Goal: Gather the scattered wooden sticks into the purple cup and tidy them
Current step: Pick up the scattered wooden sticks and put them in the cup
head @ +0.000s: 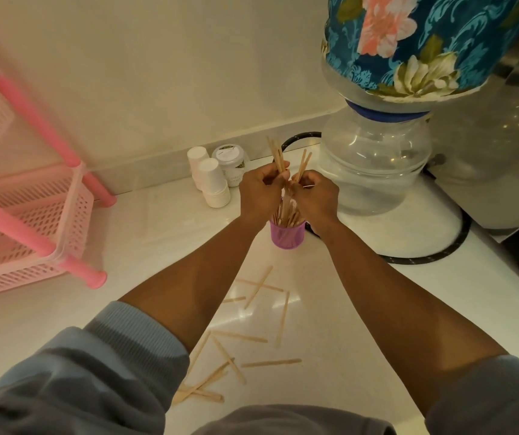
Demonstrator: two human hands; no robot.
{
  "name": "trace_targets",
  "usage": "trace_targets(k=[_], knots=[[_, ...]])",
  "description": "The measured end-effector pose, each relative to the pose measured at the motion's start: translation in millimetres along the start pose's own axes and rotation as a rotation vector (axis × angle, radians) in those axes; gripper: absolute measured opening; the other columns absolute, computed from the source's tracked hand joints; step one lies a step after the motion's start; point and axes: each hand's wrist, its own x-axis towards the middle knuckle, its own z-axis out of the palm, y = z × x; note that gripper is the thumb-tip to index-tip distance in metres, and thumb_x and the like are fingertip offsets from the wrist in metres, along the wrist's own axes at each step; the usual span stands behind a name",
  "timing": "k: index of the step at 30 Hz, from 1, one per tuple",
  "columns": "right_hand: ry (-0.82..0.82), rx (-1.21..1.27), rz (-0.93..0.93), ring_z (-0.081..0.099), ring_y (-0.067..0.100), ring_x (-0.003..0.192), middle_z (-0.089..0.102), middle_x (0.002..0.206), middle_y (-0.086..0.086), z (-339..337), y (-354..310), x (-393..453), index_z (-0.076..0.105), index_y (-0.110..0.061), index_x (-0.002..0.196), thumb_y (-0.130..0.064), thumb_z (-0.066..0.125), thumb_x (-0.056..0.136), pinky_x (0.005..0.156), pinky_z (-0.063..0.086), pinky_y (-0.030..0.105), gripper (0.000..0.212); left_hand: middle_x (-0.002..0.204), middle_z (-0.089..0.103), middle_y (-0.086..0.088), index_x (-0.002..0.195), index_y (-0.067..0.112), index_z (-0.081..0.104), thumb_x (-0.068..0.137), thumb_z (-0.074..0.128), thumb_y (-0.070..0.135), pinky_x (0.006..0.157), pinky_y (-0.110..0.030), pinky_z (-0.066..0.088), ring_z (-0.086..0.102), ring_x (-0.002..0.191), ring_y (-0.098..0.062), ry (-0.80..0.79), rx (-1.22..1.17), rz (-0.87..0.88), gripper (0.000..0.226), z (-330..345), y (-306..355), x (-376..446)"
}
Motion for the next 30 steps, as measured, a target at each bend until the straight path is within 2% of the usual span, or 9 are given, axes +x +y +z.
trace_targets(k=[4, 7, 11, 14, 18, 21, 25, 27, 30], knots=[[-0.021, -0.061, -0.023, 0.058, 0.004, 0.067, 0.066, 0.078, -0.005, 2.8, 2.6, 0.7, 0.070, -0.012, 0.088, -0.024, 0.070, 0.084, 0.058, 0.041, 0.011, 0.012, 0.104, 0.075, -0.002, 0.110, 0.012, 0.074, 0.089, 0.068, 0.010, 0.089, -0.030, 0.057, 0.071, 0.093, -0.011, -0.020, 0.046, 0.038, 0.022, -2.1, -1.8, 0.5], [-0.047, -0.128, -0.033, 0.062, 0.012, 0.072, 0.070, 0.084, 0.002, 4.5, 7.8, -1.8, 0.072, -0.008, 0.092, -0.025, 0.069, 0.085, 0.062, 0.046, 0.018, 0.019, 0.102, 0.075, -0.004, 0.107, 0.010, 0.075, 0.090, 0.066, 0.008, 0.088, -0.028, 0.056, 0.071, 0.093, -0.013, -0.023, 0.097, 0.103, 0.020, -3.6, -10.4, -5.7], [-0.118, -0.256, -0.029, 0.064, 0.022, 0.079, 0.071, 0.088, 0.009, 2.4, 14.9, -4.8, 0.070, -0.005, 0.091, -0.023, 0.066, 0.087, 0.076, 0.052, 0.033, 0.018, 0.099, 0.076, -0.001, 0.105, 0.011, 0.076, 0.089, 0.066, 0.006, 0.086, -0.025, 0.056, 0.071, 0.090, -0.010, -0.059, 0.139, 0.110, 0.019, -3.3, -25.6, -15.9], [-0.171, -0.247, -0.018, 0.063, 0.020, 0.080, 0.070, 0.088, 0.005, -1.3, 18.7, -5.3, 0.070, -0.008, 0.093, -0.024, 0.070, 0.085, 0.077, 0.053, 0.031, 0.019, 0.095, 0.076, 0.001, 0.102, 0.014, 0.077, 0.089, 0.065, 0.005, 0.083, -0.025, 0.057, 0.071, 0.088, -0.010, -0.118, 0.166, 0.095, 0.020, -5.1, -36.8, -20.9], [-0.204, -0.282, -0.039, 0.063, 0.019, 0.084, 0.070, 0.095, 0.005, -5.5, 19.8, -4.1, 0.069, -0.010, 0.100, -0.024, 0.067, 0.088, 0.076, 0.050, 0.024, 0.019, 0.102, 0.074, 0.001, 0.107, 0.013, 0.075, 0.090, 0.065, 0.005, 0.082, -0.011, 0.052, 0.069, 0.089, -0.007, -0.139, 0.176, 0.075, 0.022, -7.5, -36.9, -20.2], [-0.185, -0.307, -0.071, 0.061, 0.015, 0.086, 0.070, 0.103, 0.004, -5.5, 20.7, -2.1, 0.068, -0.011, 0.108, -0.025, 0.061, 0.092, 0.076, 0.047, 0.021, 0.023, 0.105, 0.074, 0.001, 0.111, 0.014, 0.073, 0.092, 0.065, 0.010, 0.085, -0.015, 0.053, 0.069, 0.094, -0.008, -0.140, 0.157, 0.101, 0.021, -7.9, -32.2, -17.1], [-0.144, -0.330, -0.142, 0.064, 0.019, 0.096, 0.069, 0.108, 0.007, -3.1, 21.7, -1.4, 0.068, -0.010, 0.113, -0.024, 0.057, 0.095, 0.085, 0.050, 0.025, 0.025, 0.103, 0.074, 0.001, 0.109, 0.015, 0.074, 0.095, 0.062, 0.016, 0.085, -0.016, 0.054, 0.069, 0.094, -0.008, -0.113, 0.172, 0.170, 0.018, -7.3, -28.8, -16.7], [-0.118, -0.347, -0.182, 0.063, 0.019, 0.093, 0.069, 0.105, 0.009, -3.1, 22.2, -2.8, 0.068, -0.009, 0.111, -0.018, 0.057, 0.094, 0.085, 0.051, 0.026, 0.022, 0.101, 0.075, 0.002, 0.107, 0.016, 0.075, 0.095, 0.061, 0.015, 0.083, -0.016, 0.054, 0.069, 0.091, -0.008, -0.116, 0.196, 0.178, 0.018, -7.3, -30.8, -18.1], [-0.122, -0.356, -0.214, 0.065, 0.022, 0.085, 0.071, 0.094, 0.010, -3.7, 27.5, -5.8, 0.070, -0.007, 0.101, -0.013, 0.062, 0.089, 0.082, 0.055, 0.033, 0.016, 0.095, 0.076, 0.003, 0.104, 0.019, 0.077, 0.092, 0.062, 0.009, 0.081, -0.016, 0.054, 0.068, 0.085, -0.005, -0.136, 0.263, 0.137, 0.021, -8.1, -38.0, -20.5]])
